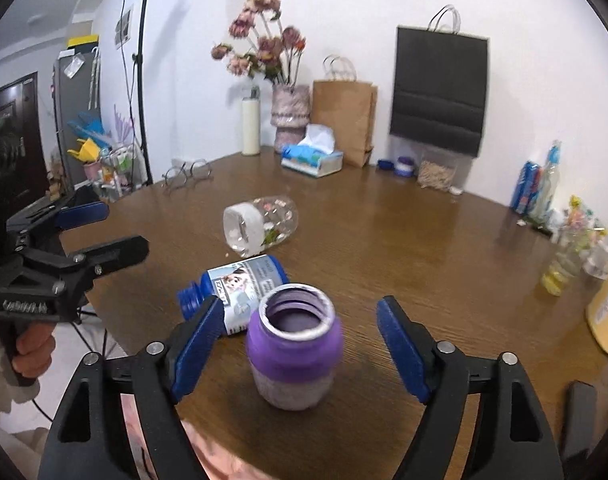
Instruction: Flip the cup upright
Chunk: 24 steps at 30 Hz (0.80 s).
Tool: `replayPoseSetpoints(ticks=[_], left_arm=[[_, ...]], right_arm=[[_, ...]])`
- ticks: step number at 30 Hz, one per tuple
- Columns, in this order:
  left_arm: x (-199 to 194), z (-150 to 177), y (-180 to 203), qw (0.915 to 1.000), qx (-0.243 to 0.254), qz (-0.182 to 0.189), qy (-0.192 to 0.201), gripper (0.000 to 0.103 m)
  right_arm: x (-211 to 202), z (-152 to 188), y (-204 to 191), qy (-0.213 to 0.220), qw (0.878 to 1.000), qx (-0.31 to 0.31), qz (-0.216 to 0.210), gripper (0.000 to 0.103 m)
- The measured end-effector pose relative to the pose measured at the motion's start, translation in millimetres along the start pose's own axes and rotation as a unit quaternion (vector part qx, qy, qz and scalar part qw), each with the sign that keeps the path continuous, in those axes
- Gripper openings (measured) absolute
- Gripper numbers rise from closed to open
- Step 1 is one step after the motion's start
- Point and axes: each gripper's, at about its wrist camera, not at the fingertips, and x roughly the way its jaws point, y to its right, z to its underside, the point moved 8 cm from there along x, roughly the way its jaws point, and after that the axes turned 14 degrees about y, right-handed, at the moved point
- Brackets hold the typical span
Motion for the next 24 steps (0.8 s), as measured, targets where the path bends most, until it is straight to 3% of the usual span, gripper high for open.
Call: replayPoseSetpoints(ticks=[7,17,20,24], left_arm=[[-49.2,-14.6,-20.6,0.9988,0.005,-0.021,0.045,0.103],[-63.6,-21.6,-13.0,0.998,0.006,-0.011,0.062,0.103],[-74.0,-22.3,-12.7,0.9972,0.008,-0.016,0.072,0.103],[-103.9,-6.1,-12.3,0.9963,0.018,0.003,0.085,0.103]], right_arm=[[-72.4,-1.8,21.2,0.026,0.999,0.014,0.037,0.086],[-72.2,0.2,11.0,0.029,0.998,0.025,0.043,0.086],[-84.2,-0.9,5.9,0.041,0.997,0.027,0.052,0.086],[-117.3,9.9,-4.5,0.064,0.993,0.042,0.087,0.086]])
